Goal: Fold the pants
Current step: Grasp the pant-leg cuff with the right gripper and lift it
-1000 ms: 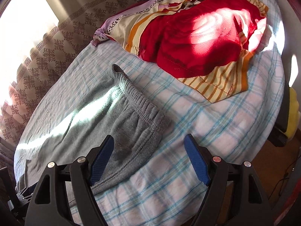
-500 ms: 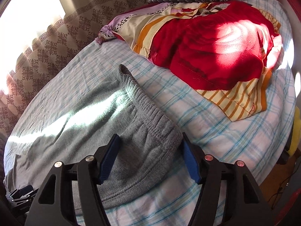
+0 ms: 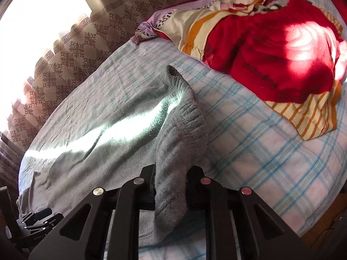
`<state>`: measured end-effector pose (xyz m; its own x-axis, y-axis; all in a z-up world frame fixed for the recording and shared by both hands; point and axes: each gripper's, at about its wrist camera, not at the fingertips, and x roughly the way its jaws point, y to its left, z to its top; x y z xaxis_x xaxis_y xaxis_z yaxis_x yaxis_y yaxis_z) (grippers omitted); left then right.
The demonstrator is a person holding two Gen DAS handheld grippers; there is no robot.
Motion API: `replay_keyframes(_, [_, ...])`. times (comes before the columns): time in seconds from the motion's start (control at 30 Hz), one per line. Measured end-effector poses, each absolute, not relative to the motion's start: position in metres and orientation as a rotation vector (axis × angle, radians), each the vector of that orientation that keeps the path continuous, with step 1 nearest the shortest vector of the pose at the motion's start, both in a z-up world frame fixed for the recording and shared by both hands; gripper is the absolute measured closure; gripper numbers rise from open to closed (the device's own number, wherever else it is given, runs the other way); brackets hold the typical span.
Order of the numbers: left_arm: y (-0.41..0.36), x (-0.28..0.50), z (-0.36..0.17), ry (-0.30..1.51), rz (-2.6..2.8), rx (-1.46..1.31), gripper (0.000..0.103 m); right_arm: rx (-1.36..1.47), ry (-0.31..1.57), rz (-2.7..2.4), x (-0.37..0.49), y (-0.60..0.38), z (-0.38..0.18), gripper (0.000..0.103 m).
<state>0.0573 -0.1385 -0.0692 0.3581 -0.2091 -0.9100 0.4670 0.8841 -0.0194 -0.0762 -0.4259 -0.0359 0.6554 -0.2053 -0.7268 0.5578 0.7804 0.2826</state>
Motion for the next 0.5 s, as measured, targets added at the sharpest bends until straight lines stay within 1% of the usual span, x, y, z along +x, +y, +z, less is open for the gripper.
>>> replay_keyframes(0.27, [-0.114,0.077,-0.054,1.124,-0.422,0.146,0.025,0.165,0.626,-0.469,-0.057,-0.344,0.032,0.088])
replay_keyframes(0.5, [-0.075,0.098,-0.038,1.093,-0.359,0.045,0.025,-0.116,0.565,-0.366,-0.038,-0.246,0.057,0.088])
